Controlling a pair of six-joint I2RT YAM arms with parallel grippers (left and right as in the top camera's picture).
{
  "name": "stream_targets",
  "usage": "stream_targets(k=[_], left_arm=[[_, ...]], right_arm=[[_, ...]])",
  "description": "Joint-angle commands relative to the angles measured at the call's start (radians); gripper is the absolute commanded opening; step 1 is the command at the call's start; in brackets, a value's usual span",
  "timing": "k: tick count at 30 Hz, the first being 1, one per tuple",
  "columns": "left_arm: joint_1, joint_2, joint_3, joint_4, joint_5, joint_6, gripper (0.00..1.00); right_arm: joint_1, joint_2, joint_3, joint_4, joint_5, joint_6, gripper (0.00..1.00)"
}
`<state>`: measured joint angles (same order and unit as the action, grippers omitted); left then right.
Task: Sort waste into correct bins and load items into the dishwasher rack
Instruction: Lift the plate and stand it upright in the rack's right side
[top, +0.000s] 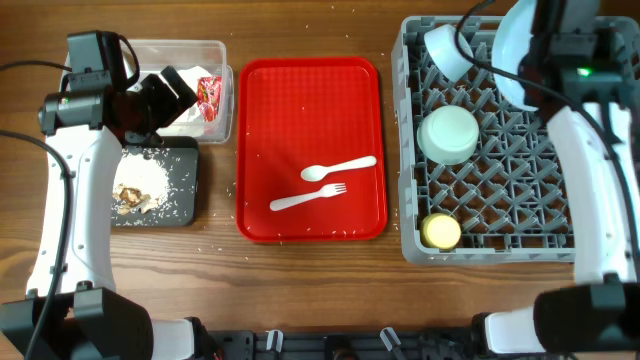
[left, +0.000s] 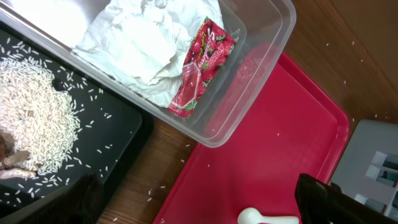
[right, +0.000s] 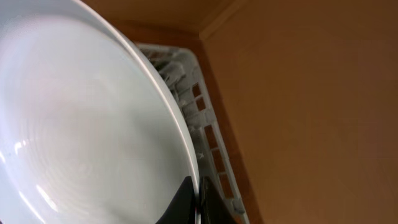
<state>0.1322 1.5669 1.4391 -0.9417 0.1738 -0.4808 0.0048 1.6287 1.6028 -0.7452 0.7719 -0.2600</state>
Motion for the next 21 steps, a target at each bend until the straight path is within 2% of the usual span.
stream_targets(k=[1, 12, 15, 16, 17, 20, 21], left_arm=[[0.004, -0.013, -0.001, 0.002, 0.008, 0.002, 1.00], [0.004, -0.013, -0.001, 0.002, 0.008, 0.002, 1.00], [0.004, -0.013, -0.001, 0.002, 0.008, 0.002, 1.00], [0.004, -0.013, -0.001, 0.002, 0.008, 0.002, 1.00], [0.004, -0.013, -0.001, 0.002, 0.008, 0.002, 1.00], [0.004, -0.013, -0.001, 0.002, 0.008, 0.002, 1.00], [0.004, -0.013, -0.001, 0.002, 0.008, 0.002, 1.00]], right_arm=[[0.000, 0.056, -0.012, 0.040, 0.091, -0.086, 0.04], [0.002, 0.212, -0.012, 0.078, 0.138, -0.129, 0.04], [0.004, 0.220, -0.012, 0.079, 0.049, -0.130, 0.07], [0.004, 0.220, -0.012, 0.079, 0.006, -0.131, 0.15], [0.004, 0.220, -0.012, 0.079, -0.034, -0.130, 0.29], [0.004, 0.220, -0.012, 0.068, -0.093, -0.106, 0.50], [0.004, 0.219, -0.012, 0.067, -0.093, -0.069, 0.62]])
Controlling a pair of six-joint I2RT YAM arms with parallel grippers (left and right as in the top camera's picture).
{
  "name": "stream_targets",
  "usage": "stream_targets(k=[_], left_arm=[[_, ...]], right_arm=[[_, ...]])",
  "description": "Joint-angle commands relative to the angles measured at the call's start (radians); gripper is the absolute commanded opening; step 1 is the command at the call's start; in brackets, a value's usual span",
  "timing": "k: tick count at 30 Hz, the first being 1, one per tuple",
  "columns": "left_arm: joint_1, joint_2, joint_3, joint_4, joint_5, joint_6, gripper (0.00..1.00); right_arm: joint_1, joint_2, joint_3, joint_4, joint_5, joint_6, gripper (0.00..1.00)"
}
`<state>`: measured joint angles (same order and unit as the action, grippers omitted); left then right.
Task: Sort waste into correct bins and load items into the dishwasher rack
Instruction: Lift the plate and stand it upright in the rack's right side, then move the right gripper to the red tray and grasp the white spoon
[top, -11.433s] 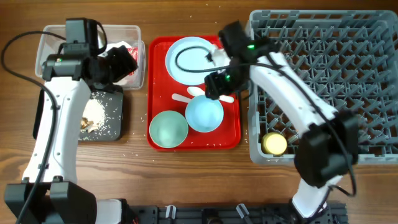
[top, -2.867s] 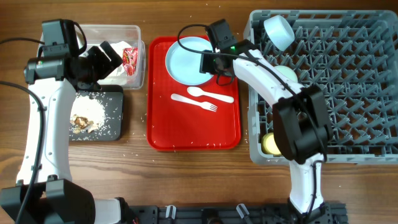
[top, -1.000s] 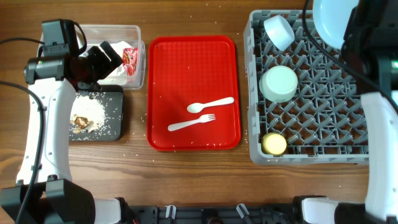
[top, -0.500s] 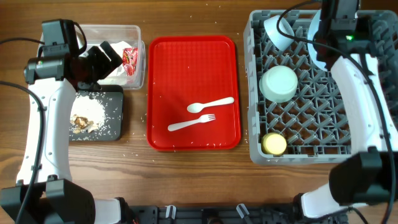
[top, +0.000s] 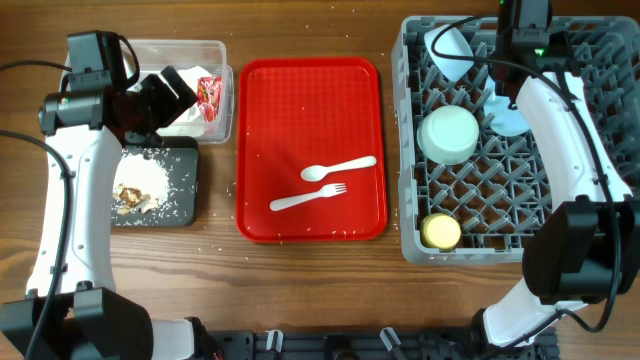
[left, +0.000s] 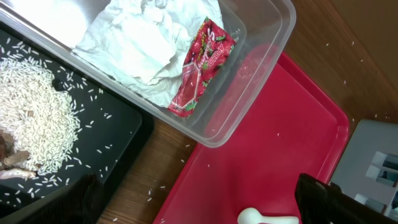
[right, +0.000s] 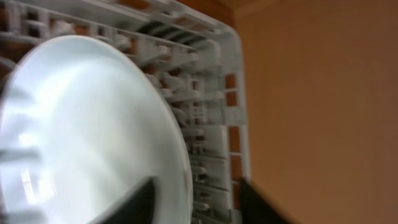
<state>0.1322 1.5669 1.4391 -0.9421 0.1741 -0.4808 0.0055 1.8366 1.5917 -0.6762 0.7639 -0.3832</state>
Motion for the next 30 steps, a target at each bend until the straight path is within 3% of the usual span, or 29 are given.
stream_targets(k=[1, 4, 7, 15, 20, 21, 30], left_arm=[[0.004, -0.013, -0.001, 0.003, 0.008, 0.002, 1.00], [0.004, -0.013, -0.001, 0.003, 0.008, 0.002, 1.00], [0.004, -0.013, -0.001, 0.003, 0.008, 0.002, 1.00], [0.004, -0.013, -0.001, 0.003, 0.008, 0.002, 1.00], [0.004, -0.013, -0.001, 0.003, 0.008, 0.002, 1.00], [0.004, -0.013, -0.001, 0.003, 0.008, 0.002, 1.00], [0.004, -0.013, -0.001, 0.003, 0.008, 0.002, 1.00]], right_arm=[[0.003, 0.008, -0.001, -0.003, -0.085, 0.078, 0.70], [0.003, -0.010, 0.005, -0.012, -0.086, 0.129, 0.91], [0.003, -0.065, 0.051, -0.072, -0.171, 0.150, 1.00], [0.003, -0.309, 0.087, -0.126, -0.865, 0.259, 1.00], [0.006, -0.326, 0.080, -0.117, -1.254, 0.362, 0.98], [0.021, -0.307, 0.068, -0.112, -1.286, 0.418, 0.91], [0.272, -0.118, 0.023, -0.165, -1.131, 0.752, 0.78]])
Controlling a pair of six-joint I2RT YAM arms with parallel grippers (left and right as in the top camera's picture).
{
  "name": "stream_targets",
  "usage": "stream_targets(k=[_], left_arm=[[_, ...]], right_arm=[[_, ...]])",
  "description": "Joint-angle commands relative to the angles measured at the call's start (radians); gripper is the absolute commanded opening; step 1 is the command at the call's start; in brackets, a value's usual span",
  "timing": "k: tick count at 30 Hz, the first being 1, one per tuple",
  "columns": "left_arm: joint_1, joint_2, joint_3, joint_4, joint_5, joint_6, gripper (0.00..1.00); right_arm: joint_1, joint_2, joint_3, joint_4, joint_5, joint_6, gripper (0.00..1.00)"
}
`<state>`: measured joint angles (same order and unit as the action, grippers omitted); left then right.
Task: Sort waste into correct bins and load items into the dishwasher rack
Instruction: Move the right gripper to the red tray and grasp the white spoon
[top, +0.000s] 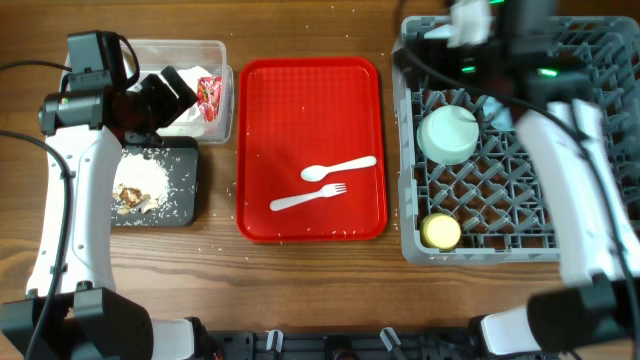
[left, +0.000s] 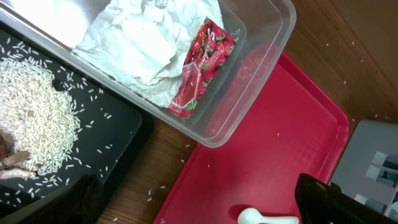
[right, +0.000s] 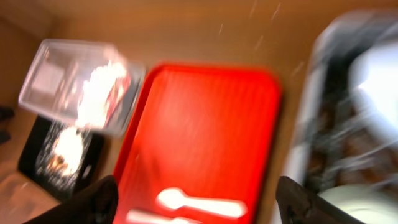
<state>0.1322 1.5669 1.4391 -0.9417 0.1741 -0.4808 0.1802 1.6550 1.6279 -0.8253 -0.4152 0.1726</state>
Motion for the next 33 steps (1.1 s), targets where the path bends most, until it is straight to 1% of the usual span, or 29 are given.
stream_targets(k=[1, 2, 5, 7, 9, 11, 14, 18, 22, 27, 30, 31, 33], left_arm=[[0.004, -0.013, -0.001, 0.002, 0.008, 0.002, 1.00], [0.004, -0.013, -0.001, 0.002, 0.008, 0.002, 1.00], [0.004, -0.013, -0.001, 0.002, 0.008, 0.002, 1.00], [0.004, -0.013, -0.001, 0.003, 0.008, 0.002, 1.00], [0.004, -0.013, -0.001, 0.002, 0.008, 0.002, 1.00], [0.004, -0.013, -0.001, 0.002, 0.008, 0.002, 1.00], [0.004, -0.013, -0.001, 0.002, 0.008, 0.002, 1.00], [0.004, -0.013, -0.001, 0.002, 0.008, 0.002, 1.00], [0.004, -0.013, -0.001, 0.002, 0.008, 0.002, 1.00], [0.004, -0.013, -0.001, 0.002, 0.008, 0.002, 1.00], [0.004, -0.013, -0.001, 0.002, 0.008, 0.002, 1.00], [0.004, -0.013, -0.001, 0.002, 0.008, 0.002, 1.00], [0.004, -0.013, -0.001, 0.002, 0.008, 0.002, 1.00]], right_arm=[[0.141, 0.087, -0.014, -0.022, 0.093, 0.256, 0.77], [0.209, 0.118, -0.014, -0.034, 0.188, 0.364, 0.75], [0.288, 0.151, -0.014, -0.067, 0.343, 0.549, 0.69], [0.339, 0.180, -0.014, -0.109, 0.459, 0.709, 0.61], [0.367, 0.209, -0.014, -0.139, 0.516, 0.811, 0.58], [0.393, 0.253, -0.014, -0.153, 0.544, 0.883, 0.56], [0.413, 0.314, -0.014, -0.164, 0.542, 0.937, 0.55], [0.426, 0.400, -0.015, -0.164, 0.529, 0.955, 0.54], [0.425, 0.483, -0.015, -0.158, 0.510, 0.954, 0.54], [0.426, 0.547, -0.015, -0.130, 0.462, 0.949, 0.53], [0.425, 0.564, -0.015, -0.095, 0.431, 0.905, 0.53], [0.425, 0.574, -0.015, -0.082, 0.415, 0.891, 0.51], [0.426, 0.582, -0.015, -0.075, 0.405, 0.872, 0.41]])
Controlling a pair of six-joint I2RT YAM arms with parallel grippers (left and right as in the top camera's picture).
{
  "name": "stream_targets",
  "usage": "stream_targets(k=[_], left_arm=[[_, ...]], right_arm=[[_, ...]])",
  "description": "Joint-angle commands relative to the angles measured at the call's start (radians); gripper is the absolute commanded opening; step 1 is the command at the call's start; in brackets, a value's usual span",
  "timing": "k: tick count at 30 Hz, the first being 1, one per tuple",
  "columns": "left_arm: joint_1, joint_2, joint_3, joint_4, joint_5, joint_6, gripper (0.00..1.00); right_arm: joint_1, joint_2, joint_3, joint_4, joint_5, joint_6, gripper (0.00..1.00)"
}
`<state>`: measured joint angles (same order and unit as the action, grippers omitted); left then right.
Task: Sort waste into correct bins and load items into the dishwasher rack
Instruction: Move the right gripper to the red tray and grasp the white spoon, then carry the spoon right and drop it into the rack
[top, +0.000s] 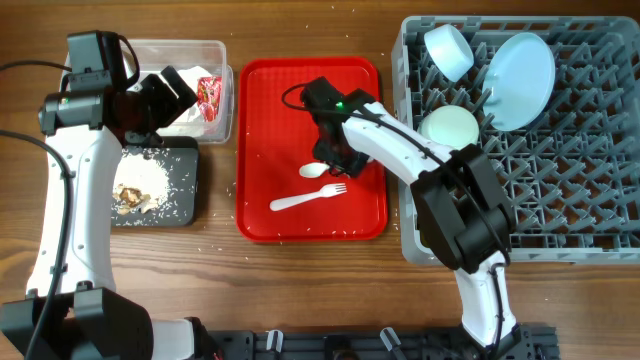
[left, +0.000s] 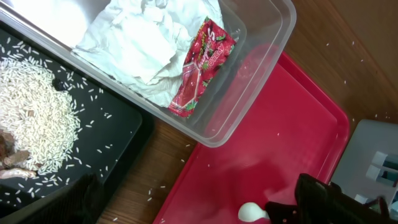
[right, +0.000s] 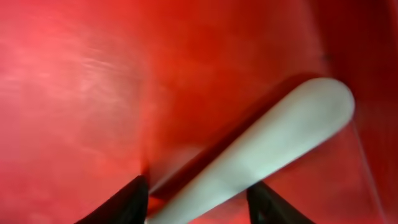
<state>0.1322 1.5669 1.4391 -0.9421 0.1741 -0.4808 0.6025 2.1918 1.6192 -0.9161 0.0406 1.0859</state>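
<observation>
A white plastic spoon (top: 312, 170) and fork (top: 300, 200) lie on the red tray (top: 270, 120). My right gripper (top: 337, 158) is down on the tray. Its wrist view shows it open (right: 199, 202), with the spoon's handle (right: 267, 143) lying slantwise between the two fingers. Off to the left, my left gripper (top: 165, 95) hangs open (left: 199, 208) over the edge where the clear bin (top: 225, 60) meets the black tray (top: 185, 200). It holds nothing. The spoon's bowl (left: 250, 213) shows at the bottom of the left wrist view.
The grey dishwasher rack (top: 560, 230) on the right holds a pale plate (top: 520, 65) standing on edge, a white bowl (top: 447, 48) and a cup (top: 448, 128). A crumpled napkin (left: 137, 37) and a red wrapper (left: 202, 65) lie in the clear bin; rice (left: 31, 118) covers the black tray.
My right arm has moved from over the rack's back left corner down onto the red tray. Its open fingers now straddle the spoon's handle. The left arm has not moved.
My right gripper first held the pale plate by its rim above the back of the rack. Then its jaws stood apart with the plate down among the rack's pegs. It was then over the rack's left side facing the tray, and is now at the spoon.
</observation>
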Motion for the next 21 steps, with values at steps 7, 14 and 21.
stream_targets(k=[7, 14, 21], left_arm=[[0.004, -0.013, -0.001, 0.003, 0.008, 0.002, 1.00], [0.004, -0.013, -0.001, 0.003, 0.008, 0.002, 1.00], [0.004, -0.013, -0.001, 0.003, 0.008, 0.002, 1.00]], right_arm=[[0.004, 0.048, -0.008, 0.041, -0.084, -0.235, 0.04], [-0.029, 0.038, 0.050, 0.100, -0.156, -0.531, 0.04], [-0.172, -0.137, 0.212, -0.060, -0.154, -0.889, 0.04]])
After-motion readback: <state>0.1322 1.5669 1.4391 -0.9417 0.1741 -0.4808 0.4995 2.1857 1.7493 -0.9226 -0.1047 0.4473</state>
